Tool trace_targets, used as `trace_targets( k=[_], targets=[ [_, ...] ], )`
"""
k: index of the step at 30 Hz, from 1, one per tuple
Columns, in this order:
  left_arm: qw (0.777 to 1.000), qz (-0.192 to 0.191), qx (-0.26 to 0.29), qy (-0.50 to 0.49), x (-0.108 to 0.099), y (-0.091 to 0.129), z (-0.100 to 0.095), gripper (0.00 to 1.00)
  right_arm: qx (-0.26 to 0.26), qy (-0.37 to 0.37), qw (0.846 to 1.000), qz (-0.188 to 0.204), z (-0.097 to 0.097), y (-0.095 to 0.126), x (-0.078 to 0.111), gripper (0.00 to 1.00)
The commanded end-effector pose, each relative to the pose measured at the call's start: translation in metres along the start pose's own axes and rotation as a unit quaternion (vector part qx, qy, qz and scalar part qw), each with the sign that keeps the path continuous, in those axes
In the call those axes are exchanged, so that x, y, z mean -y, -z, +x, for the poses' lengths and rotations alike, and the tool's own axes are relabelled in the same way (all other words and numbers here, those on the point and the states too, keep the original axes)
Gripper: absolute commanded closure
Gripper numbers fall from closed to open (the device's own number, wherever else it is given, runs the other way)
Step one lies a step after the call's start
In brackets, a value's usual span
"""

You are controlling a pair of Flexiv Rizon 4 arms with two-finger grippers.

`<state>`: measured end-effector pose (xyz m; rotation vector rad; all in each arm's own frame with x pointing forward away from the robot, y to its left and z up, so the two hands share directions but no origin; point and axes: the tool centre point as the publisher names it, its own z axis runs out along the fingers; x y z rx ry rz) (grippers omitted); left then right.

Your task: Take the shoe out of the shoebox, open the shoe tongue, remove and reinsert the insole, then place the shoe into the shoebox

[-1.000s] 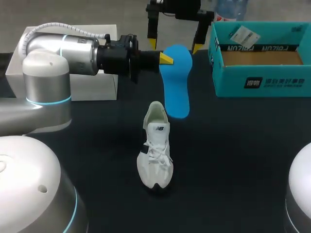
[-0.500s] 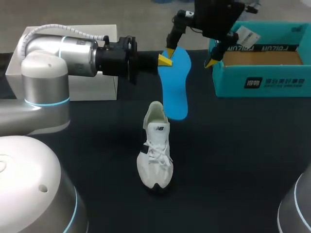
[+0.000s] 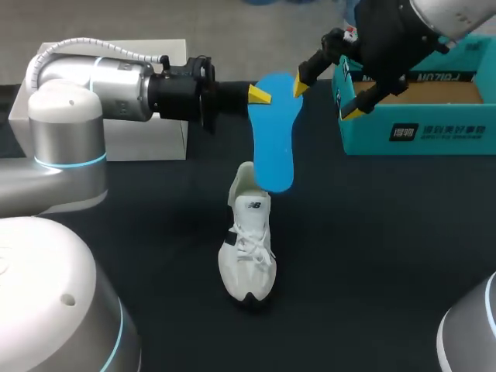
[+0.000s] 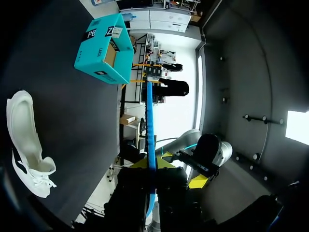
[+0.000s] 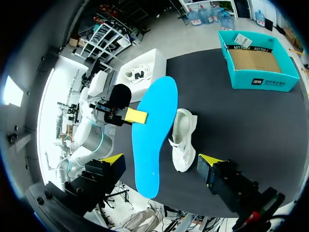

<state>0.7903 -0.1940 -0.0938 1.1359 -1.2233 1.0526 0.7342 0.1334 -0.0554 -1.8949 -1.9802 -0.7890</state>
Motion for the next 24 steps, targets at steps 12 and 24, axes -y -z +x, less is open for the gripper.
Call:
trace_targets(
  k=[12,24],
  targets=[
    [0.998,-0.024,-0.043,-0.038,0.008,0.007,0.011,1.0,-0.335,0.002,0.941,-0.045,-0.025,-0.022,0.016,0.0],
    [0.959,0.01,-0.036,-0.28,0.006,0.006,0.024,1.0,-0.392,0.009,0.917,-0.067,-0.033,-0.032,0.017,0.0]
  ],
)
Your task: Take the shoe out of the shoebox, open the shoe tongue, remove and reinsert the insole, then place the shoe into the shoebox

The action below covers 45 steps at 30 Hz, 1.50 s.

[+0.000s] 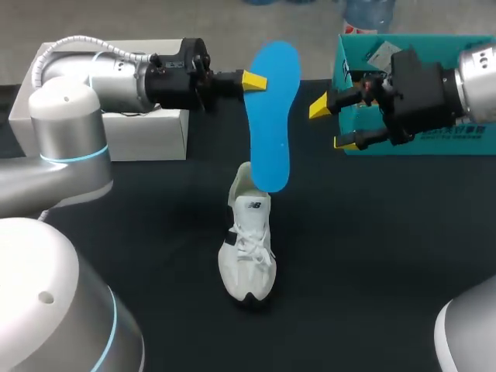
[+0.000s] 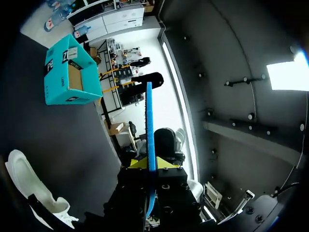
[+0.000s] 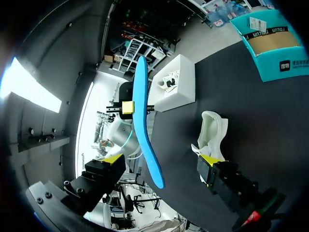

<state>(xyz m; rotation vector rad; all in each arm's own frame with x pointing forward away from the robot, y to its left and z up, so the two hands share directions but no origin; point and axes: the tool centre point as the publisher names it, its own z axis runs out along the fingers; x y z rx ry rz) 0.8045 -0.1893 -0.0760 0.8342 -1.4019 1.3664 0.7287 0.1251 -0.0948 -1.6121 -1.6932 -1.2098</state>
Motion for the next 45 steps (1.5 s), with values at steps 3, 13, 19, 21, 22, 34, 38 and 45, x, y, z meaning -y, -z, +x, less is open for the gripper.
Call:
trace_targets(
  k=[3,13,19,21,22,34,38,45],
  targets=[
    [0.991,0.018,0.023,-0.127,-0.005,-0.001,0.01,1.0,-0.203,0.006,0.979,-0.014,-0.009,-0.003,0.005,0.0],
    [0.963,0.034,0.049,-0.264,-0.008,0.002,0.021,1.0,-0.195,-0.012,0.981,0.004,-0.013,-0.002,0.002,0.0],
    [0.936,0.029,0.06,-0.345,-0.008,0.0,0.025,1.0,-0.195,-0.012,0.981,0.004,-0.013,-0.002,0.002,0.0],
    [0.927,0.027,0.057,-0.369,-0.007,0.0,0.024,1.0,-0.195,-0.012,0.981,0.004,-0.013,-0.002,0.002,0.0],
    [0.921,0.03,0.053,-0.385,-0.006,0.0,0.024,1.0,-0.195,-0.012,0.981,0.004,-0.013,-0.002,0.002,0.0],
    [0.863,0.016,0.032,-0.504,-0.001,0.002,0.027,1.0,-0.245,0.004,0.969,-0.004,-0.016,0.001,-0.002,0.0],
    [0.859,0.017,0.033,-0.511,0.0,0.002,0.03,1.0,-0.249,0.004,0.969,-0.003,-0.019,0.001,-0.004,0.0],
    [0.859,0.017,0.033,-0.511,0.0,0.002,0.03,1.0,-0.249,0.006,0.968,-0.002,-0.019,0.002,-0.005,0.0]
  ],
)
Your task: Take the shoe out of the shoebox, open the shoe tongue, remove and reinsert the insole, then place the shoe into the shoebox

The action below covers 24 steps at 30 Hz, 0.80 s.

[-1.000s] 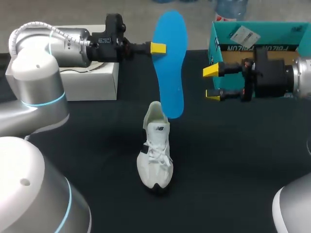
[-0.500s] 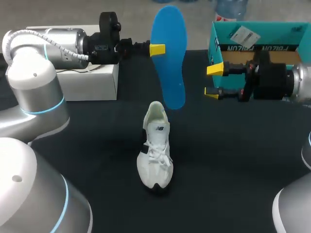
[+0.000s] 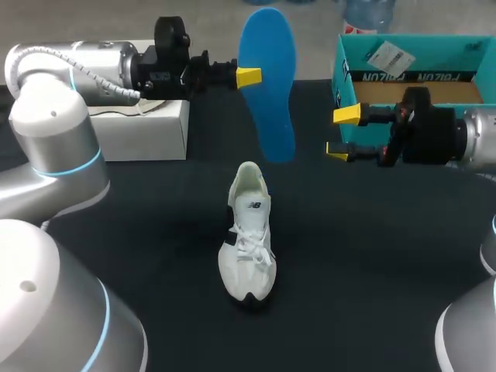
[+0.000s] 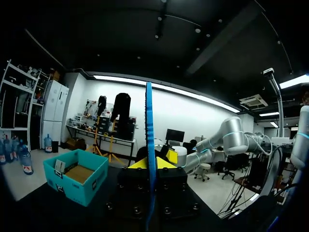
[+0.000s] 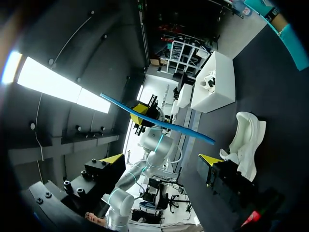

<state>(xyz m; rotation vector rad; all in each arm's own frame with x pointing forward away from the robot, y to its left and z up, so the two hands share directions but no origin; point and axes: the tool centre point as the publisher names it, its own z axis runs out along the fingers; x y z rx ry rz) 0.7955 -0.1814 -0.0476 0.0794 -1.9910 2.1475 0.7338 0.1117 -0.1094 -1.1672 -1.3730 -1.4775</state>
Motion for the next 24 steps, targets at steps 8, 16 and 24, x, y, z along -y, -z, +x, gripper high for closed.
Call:
trace_targets(
  k=[8,16,24],
  targets=[
    [0.996,0.004,0.005,-0.093,0.0,-0.001,0.003,1.0,0.006,-0.003,1.0,0.002,0.003,0.003,-0.005,0.0],
    [0.947,0.021,0.011,-0.32,0.007,-0.002,0.008,1.0,0.01,-0.007,1.0,0.004,0.007,0.004,-0.009,0.0],
    [0.786,0.023,0.013,-0.617,0.006,0.001,0.016,1.0,0.011,-0.007,1.0,0.007,0.007,0.003,-0.01,0.0]
  ],
)
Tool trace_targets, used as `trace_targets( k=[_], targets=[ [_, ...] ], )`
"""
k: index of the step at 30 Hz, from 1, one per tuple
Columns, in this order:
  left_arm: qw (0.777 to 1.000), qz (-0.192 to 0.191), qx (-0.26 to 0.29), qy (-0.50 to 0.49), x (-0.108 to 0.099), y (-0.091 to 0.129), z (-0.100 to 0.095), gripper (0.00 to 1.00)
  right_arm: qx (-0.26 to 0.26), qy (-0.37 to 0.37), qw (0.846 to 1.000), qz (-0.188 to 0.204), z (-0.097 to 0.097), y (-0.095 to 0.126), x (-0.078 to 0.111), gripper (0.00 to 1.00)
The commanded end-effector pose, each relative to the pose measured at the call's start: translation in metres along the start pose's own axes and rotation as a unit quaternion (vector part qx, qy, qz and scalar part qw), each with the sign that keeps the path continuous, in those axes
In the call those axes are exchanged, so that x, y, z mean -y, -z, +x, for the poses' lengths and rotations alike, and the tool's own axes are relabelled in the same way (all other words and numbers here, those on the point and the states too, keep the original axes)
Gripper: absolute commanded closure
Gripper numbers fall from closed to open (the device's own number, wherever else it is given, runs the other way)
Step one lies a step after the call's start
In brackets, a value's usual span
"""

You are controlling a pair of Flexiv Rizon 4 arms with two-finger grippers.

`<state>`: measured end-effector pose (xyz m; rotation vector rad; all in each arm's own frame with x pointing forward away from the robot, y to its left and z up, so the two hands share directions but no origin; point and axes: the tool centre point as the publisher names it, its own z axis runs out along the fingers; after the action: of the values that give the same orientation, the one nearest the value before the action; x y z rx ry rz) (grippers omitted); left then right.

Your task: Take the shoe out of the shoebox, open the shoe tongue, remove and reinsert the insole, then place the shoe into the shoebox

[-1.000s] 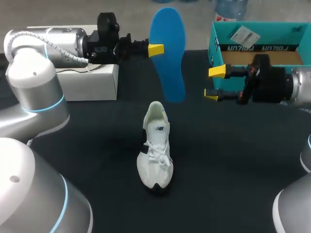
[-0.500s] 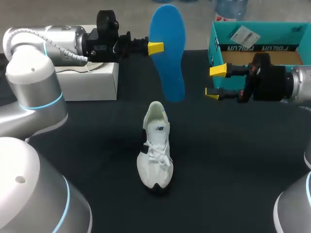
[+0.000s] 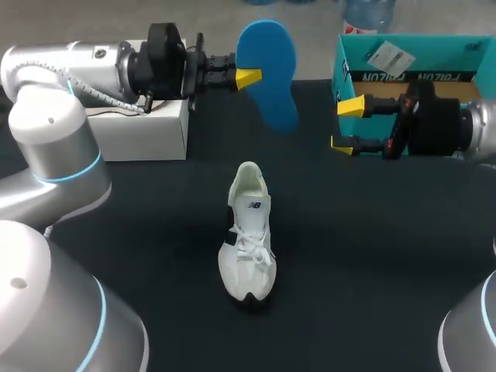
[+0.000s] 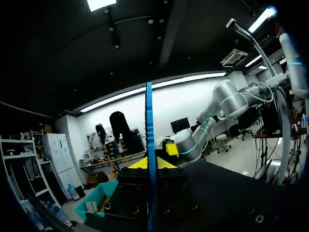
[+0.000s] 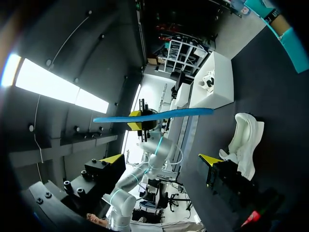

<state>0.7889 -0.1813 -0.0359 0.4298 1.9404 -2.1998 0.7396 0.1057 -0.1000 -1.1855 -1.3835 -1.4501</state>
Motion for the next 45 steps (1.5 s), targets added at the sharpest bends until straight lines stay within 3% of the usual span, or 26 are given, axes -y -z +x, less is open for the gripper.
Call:
trace_targets(
  k=[1,5,20,22,25,27,28,29,31,32,35,39,45],
  targets=[
    [0.898,0.007,0.001,-0.44,0.0,0.003,0.009,1.0,0.001,-0.001,1.0,0.001,-0.001,-0.003,-0.001,0.0],
    [0.868,-0.029,-0.012,-0.496,-0.001,0.002,0.009,1.0,0.0,-0.002,1.0,0.0,-0.001,-0.003,0.001,0.0],
    [0.874,-0.034,-0.003,-0.485,0.0,0.003,0.007,1.0,-0.006,-0.005,1.0,0.004,-0.003,-0.01,0.002,0.0],
    [0.805,-0.05,-0.011,-0.591,-0.005,0.001,0.011,1.0,-0.006,-0.005,1.0,0.005,-0.002,-0.011,0.0,0.0],
    [0.738,-0.044,-0.006,-0.673,-0.007,0.0,0.017,1.0,-0.007,-0.01,1.0,0.007,0.001,-0.012,-0.002,0.0],
    [0.711,-0.039,-0.005,-0.702,-0.007,-0.001,0.019,1.0,-0.006,-0.012,1.0,0.008,0.004,-0.012,-0.004,0.0],
    [0.712,-0.032,0.0,-0.701,-0.007,-0.002,0.02,1.0,-0.004,-0.014,1.0,0.008,0.005,-0.012,-0.004,0.0],
    [0.691,-0.036,-0.005,-0.722,-0.007,-0.002,0.021,1.0,-0.004,-0.014,1.0,0.008,0.006,-0.012,-0.005,0.0],
    [0.686,-0.028,-0.011,-0.727,-0.008,-0.003,0.023,1.0,-0.003,-0.014,1.0,0.007,0.007,-0.011,-0.007,0.0],
    [0.672,-0.032,-0.017,-0.74,-0.008,-0.004,0.024,1.0,-0.002,-0.014,1.0,0.007,0.008,-0.011,-0.008,0.0],
    [0.661,-0.036,-0.027,-0.749,-0.012,-0.006,0.025,1.0,-0.002,-0.014,1.0,0.008,0.009,-0.013,-0.012,0.0],
    [0.678,-0.038,-0.031,-0.734,-0.014,-0.009,0.026,1.0,-0.003,-0.012,1.0,0.012,0.01,-0.016,-0.016,0.0],
    [0.685,-0.043,-0.034,-0.726,-0.016,-0.011,0.024,1.0,-0.005,-0.01,1.0,0.016,0.011,-0.021,-0.017,0.0]
  ],
)
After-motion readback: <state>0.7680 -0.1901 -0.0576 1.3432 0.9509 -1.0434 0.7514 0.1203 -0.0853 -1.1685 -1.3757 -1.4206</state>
